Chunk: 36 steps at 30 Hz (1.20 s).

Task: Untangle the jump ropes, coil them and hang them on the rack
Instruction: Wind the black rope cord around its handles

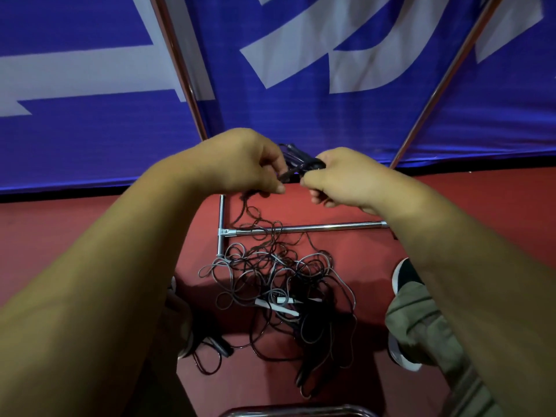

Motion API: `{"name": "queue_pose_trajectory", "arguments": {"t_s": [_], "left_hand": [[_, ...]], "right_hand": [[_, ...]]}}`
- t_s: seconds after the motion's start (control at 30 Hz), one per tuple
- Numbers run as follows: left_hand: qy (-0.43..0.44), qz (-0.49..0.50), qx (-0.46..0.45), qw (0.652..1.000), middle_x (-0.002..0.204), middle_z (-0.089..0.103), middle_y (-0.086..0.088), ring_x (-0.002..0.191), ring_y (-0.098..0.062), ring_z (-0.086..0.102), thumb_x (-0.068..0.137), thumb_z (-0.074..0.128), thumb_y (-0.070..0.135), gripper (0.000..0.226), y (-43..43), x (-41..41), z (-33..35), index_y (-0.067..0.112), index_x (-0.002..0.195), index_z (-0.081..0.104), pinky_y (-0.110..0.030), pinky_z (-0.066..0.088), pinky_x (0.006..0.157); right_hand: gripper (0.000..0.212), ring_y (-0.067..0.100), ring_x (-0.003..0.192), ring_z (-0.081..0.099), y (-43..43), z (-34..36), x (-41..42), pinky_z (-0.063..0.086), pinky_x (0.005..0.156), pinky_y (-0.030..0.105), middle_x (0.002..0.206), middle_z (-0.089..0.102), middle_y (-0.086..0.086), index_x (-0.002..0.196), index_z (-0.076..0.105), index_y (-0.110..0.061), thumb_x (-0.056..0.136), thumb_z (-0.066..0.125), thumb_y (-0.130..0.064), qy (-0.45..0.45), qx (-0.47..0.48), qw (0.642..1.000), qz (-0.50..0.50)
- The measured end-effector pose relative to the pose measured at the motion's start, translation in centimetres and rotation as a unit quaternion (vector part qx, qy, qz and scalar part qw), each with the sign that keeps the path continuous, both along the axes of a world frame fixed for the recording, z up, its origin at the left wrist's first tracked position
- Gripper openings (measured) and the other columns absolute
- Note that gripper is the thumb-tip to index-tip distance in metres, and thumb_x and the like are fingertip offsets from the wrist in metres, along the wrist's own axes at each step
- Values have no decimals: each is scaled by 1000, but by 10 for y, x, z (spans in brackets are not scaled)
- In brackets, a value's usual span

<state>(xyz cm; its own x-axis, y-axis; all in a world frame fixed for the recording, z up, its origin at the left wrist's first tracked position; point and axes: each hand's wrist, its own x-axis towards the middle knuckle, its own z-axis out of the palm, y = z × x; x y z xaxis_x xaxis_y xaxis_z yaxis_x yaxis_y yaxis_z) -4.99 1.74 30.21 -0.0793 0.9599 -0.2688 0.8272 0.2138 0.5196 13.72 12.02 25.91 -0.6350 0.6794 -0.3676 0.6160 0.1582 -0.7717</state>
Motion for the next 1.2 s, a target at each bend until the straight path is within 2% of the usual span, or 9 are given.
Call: {"name": "queue_pose_trajectory", "arguments": {"t_s": [0.07, 0.17, 0.27, 0.33, 0.47, 0.57, 0.73, 0.93, 1.2], "left_hand": [[21, 10, 0, 1000, 70, 77, 6, 64, -5, 75, 93, 80, 27, 8, 0, 7, -6, 22, 93, 73, -26, 58, 67], [12, 68, 18, 997, 66, 74, -7, 55, -15, 75, 102, 61, 17, 17, 3, 15, -11, 7, 90, 68, -31, 61, 57], [67, 118, 92, 986, 70, 70, -9, 50, -18, 71, 104, 51, 18, 25, 7, 20, -16, 6, 86, 64, -32, 56, 48], [-4, 160, 147, 976, 78, 72, -11, 51, -18, 72, 106, 55, 22, 23, 9, 25, -17, 10, 90, 66, -35, 57, 46], [-245, 197, 171, 934, 91, 77, -7, 77, -24, 79, 103, 68, 23, 14, 9, 25, -7, 11, 100, 73, -37, 66, 67], [-244, 132, 192, 941, 95, 79, -11, 88, -19, 73, 97, 76, 20, 13, 9, 15, -2, 7, 100, 77, -31, 60, 85], [-362, 135, 123, 914, 87, 75, -8, 78, -20, 71, 98, 74, 18, 19, 7, 8, 2, 1, 106, 71, -28, 59, 84], [-462, 230, 102, 851, 79, 60, 0, 51, -15, 35, 98, 58, 66, 43, 13, 18, -1, 29, 113, 74, -35, 48, 65], [-496, 201, 145, 832, 65, 47, -4, 43, -11, 27, 105, 63, 30, 23, 17, 10, -13, 11, 116, 71, -28, 41, 53]], "right_hand": [[13, 19, 68, 68, -1, 1, -3, 63, 71, 50, 79, 77, 9, 87, 70, -9, 89, 65, -22, -6, 51, 999, -6], [11, 16, 63, 60, -7, 1, -10, 65, 58, 43, 81, 64, 8, 104, 62, -13, 93, 61, -12, 84, -52, 992, -77], [18, 14, 53, 41, -7, 2, -15, 49, 47, 30, 79, 53, 5, 111, 58, -14, 94, 60, -11, 150, -86, 977, -126], [13, 13, 51, 34, -6, 4, -17, 36, 44, 26, 78, 51, 5, 107, 57, -15, 95, 59, -10, 198, -125, 961, -145], [12, 11, 50, 28, -3, 16, -16, 22, 43, 24, 72, 48, 3, 109, 59, -11, 98, 57, -6, 272, -186, 928, -174], [12, 11, 51, 28, -1, 25, -13, 21, 44, 24, 75, 48, 4, 113, 61, -8, 101, 60, -7, 300, -186, 922, -159], [24, 13, 53, 33, 2, 28, -6, 27, 45, 25, 76, 53, 6, 113, 65, -21, 97, 60, -4, 283, -113, 945, -120], [30, 15, 49, 45, -9, 28, -3, 44, 47, 29, 76, 62, 4, 121, 65, -31, 99, 65, -11, 223, -60, 972, -46], [21, 34, 73, 78, -20, 42, 5, 63, 59, 37, 85, 72, 14, 123, 62, -7, 107, 64, -21, 211, -222, 952, -13]]}}
